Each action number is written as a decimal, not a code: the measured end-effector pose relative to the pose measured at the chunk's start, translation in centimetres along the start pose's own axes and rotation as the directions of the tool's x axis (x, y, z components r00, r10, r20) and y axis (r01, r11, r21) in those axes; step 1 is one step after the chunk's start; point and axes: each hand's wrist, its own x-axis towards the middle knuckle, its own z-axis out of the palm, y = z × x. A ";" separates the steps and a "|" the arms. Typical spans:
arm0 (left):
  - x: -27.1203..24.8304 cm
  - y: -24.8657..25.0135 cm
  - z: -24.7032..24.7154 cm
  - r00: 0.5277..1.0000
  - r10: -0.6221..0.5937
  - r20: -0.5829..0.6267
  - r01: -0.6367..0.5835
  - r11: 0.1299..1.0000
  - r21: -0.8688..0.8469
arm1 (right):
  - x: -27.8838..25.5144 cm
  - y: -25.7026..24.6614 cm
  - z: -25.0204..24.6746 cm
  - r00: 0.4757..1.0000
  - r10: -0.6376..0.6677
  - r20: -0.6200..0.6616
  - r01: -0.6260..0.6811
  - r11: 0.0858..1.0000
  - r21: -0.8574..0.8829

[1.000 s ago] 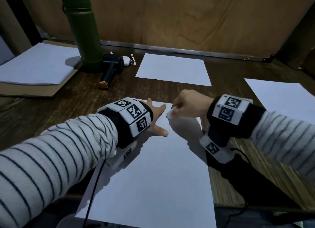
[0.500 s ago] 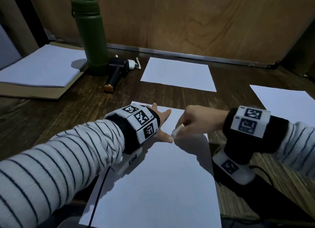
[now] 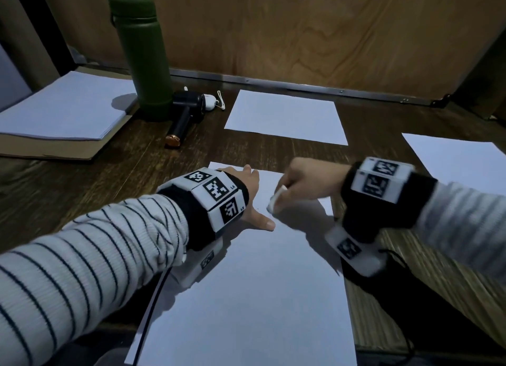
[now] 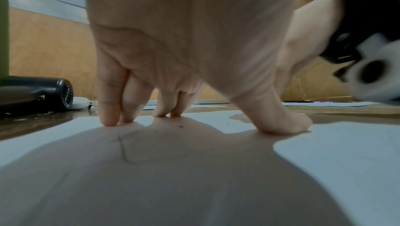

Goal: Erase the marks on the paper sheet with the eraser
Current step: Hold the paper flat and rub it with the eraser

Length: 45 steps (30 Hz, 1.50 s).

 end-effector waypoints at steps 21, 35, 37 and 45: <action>-0.2 0.1 -0.1 1.000 -0.007 0.000 0.007 1.000 0.023 | -0.2 -0.2 0.7 0.999 -0.039 -0.005 0.039 0.998 -0.040; -0.2 0.2 -0.1 1.000 -0.021 0.023 0.020 0.999 0.031 | -2.1 0.1 1.1 0.999 0.027 0.023 -0.027 0.999 0.029; -0.2 0.2 -0.1 1.000 -0.016 0.025 0.016 0.999 0.031 | -1.3 0.4 0.5 0.996 0.080 -0.046 -0.077 0.995 0.063; -0.5 0.4 -0.3 0.999 -0.019 0.051 0.018 0.999 0.028 | -2.6 0.8 0.6 0.998 0.025 -0.061 -0.024 1.000 0.005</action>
